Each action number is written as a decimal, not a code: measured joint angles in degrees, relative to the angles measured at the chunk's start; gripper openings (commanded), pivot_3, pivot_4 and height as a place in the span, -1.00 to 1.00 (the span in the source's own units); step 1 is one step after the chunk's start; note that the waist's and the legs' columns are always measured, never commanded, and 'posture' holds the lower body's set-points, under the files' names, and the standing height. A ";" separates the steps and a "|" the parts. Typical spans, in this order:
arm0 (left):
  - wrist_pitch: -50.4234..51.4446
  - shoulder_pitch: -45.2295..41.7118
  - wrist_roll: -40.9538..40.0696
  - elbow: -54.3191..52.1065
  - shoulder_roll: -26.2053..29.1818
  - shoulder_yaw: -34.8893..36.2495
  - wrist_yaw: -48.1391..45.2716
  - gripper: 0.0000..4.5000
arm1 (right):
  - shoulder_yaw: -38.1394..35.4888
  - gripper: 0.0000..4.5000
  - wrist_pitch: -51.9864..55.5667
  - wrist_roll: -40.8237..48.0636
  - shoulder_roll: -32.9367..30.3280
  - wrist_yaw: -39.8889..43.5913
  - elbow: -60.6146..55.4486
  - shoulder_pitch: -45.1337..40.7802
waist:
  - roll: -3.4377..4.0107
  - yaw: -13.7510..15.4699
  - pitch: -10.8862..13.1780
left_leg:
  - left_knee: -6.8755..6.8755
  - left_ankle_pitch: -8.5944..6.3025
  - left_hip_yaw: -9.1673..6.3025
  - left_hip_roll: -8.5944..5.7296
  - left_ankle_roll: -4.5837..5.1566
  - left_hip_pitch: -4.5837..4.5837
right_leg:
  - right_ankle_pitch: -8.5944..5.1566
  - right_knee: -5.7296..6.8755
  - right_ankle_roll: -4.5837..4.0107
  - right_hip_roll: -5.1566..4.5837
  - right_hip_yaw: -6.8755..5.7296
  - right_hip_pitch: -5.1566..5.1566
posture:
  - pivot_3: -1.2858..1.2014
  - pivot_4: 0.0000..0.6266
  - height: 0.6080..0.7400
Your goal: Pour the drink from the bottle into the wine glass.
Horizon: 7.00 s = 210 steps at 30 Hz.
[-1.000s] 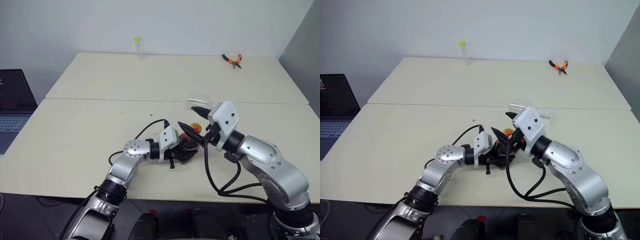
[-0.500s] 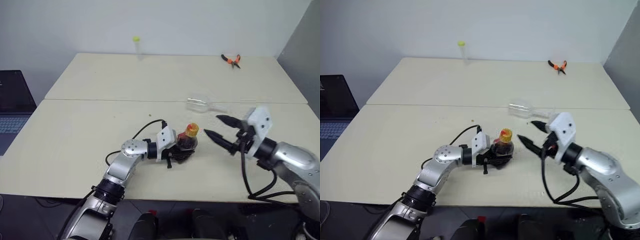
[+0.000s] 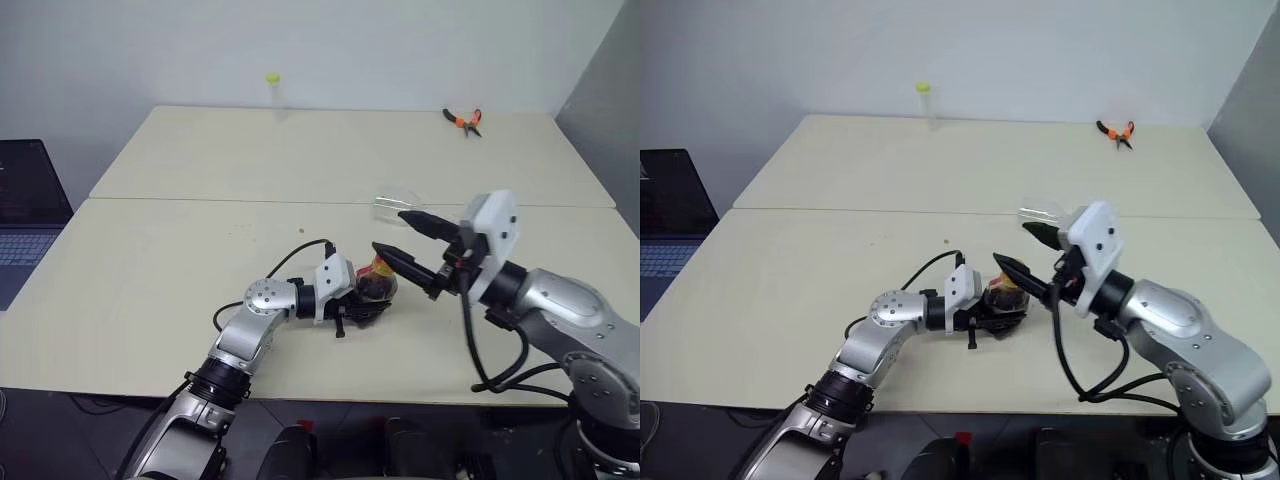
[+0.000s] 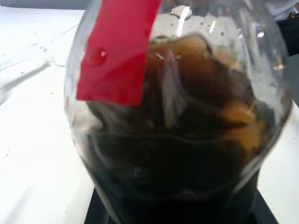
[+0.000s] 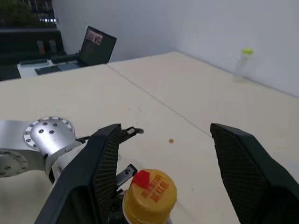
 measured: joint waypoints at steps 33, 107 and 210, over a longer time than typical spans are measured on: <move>-0.04 -0.02 0.12 0.63 -0.72 -0.03 0.52 -0.55 | -4.80 0.44 -0.03 4.72 -1.03 3.61 -0.67 8.48 | 0.00 0.00 0.00 | -0.01 0.00 -0.04 -0.03 0.00 0.01 | -0.01 0.01 0.02 -0.01 -0.01 0.02 | 0.03 -0.52 1.00; -1.38 1.30 -0.13 0.34 0.67 2.23 2.20 -0.55 | -16.75 -1.00 -8.61 -2.94 -9.44 8.36 13.77 25.00 | 0.00 -0.01 0.02 | -0.02 -0.01 -0.02 -0.04 0.01 0.10 | -0.04 -0.01 0.07 0.00 -0.02 0.15 | 0.03 -0.52 1.00; 5.91 2.58 -8.99 -10.51 15.10 14.34 2.71 1.00 | 26.95 0.99 -25.07 -81.09 3.73 -15.70 68.22 -18.29 | -0.18 -0.38 0.10 | 0.01 0.16 -0.12 -0.40 -0.29 -0.39 | -0.02 0.13 0.12 -0.22 0.15 -0.53 | 0.03 -0.52 1.00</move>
